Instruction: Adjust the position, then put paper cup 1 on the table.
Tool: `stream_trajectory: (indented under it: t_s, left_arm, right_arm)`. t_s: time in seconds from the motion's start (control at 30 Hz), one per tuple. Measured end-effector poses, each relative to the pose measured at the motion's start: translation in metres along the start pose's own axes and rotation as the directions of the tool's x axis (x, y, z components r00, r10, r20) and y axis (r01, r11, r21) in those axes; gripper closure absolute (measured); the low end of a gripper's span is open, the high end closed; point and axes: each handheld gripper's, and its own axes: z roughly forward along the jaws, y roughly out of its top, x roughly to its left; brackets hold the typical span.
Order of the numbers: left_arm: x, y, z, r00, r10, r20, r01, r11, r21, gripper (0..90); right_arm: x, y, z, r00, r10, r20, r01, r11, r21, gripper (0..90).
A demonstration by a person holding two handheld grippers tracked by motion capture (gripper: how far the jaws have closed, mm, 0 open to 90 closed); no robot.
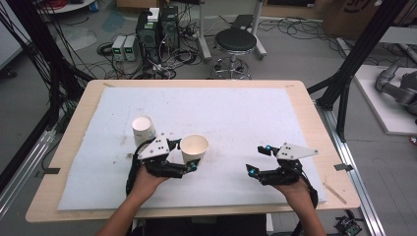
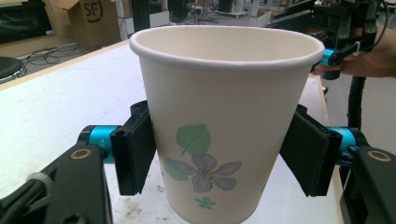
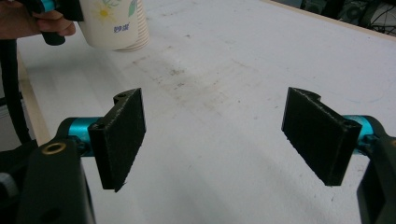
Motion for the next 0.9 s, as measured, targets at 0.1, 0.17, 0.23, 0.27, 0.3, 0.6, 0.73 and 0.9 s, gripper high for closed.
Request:
stream_trajectory:
  t_s: [0.1,0.17,0.23,0.27,0.3,0.6,0.73,0.9]
  left_arm:
    - [0.0,-0.004,0.0,1.0,-0.009,-0.001,0.009,1.0,0.001,31.8]
    - [0.0,-0.005,0.001,1.0,-0.007,-0.005,0.007,1.0,0.002,31.8]
    - [0.001,-0.005,0.001,0.9999,-0.012,-0.01,0.012,0.9999,-0.003,31.7]
    - [0.001,-0.005,0.001,0.9999,-0.013,-0.009,0.013,0.9999,-0.005,31.7]
    - [0.001,-0.004,0.001,0.9998,-0.01,-0.014,0.01,0.9999,-0.008,31.7]
    - [0.004,-0.004,0.002,0.9992,-0.021,-0.034,0.021,0.9997,-0.01,31.2]
    - [0.01,-0.001,0.007,0.9954,-0.037,-0.088,0.037,0.9993,-0.008,31.2]
    - [0.022,0.009,0.018,0.9908,-0.073,-0.114,0.068,0.9965,-0.049,30.8]
  right_arm:
    - [0.0,-0.001,-0.002,1.0,0.009,0.001,-0.009,1.0,-0.001,22.1]
    - [0.0,-0.001,-0.004,0.9999,0.011,0.006,-0.011,1.0,-0.008,22.1]
    - [-0.001,-0.001,-0.004,0.9999,0.009,0.012,-0.009,1.0,-0.014,22.1]
    - [-0.001,-0.002,-0.004,0.9999,0.01,0.013,-0.01,1.0,-0.014,22.1]
    - [-0.002,-0.002,-0.004,0.9999,0.01,0.012,-0.01,1.0,-0.014,22.1]
    - [0.0,-0.003,-0.006,0.9999,0.004,0.012,-0.003,1.0,-0.012,23.0]
    - [-0.001,-0.003,-0.006,0.9999,0.012,0.012,-0.012,1.0,-0.007,22.2]
    - [-0.002,-0.003,-0.006,1.0,0.007,0.005,-0.007,1.0,-0.012,22.1]
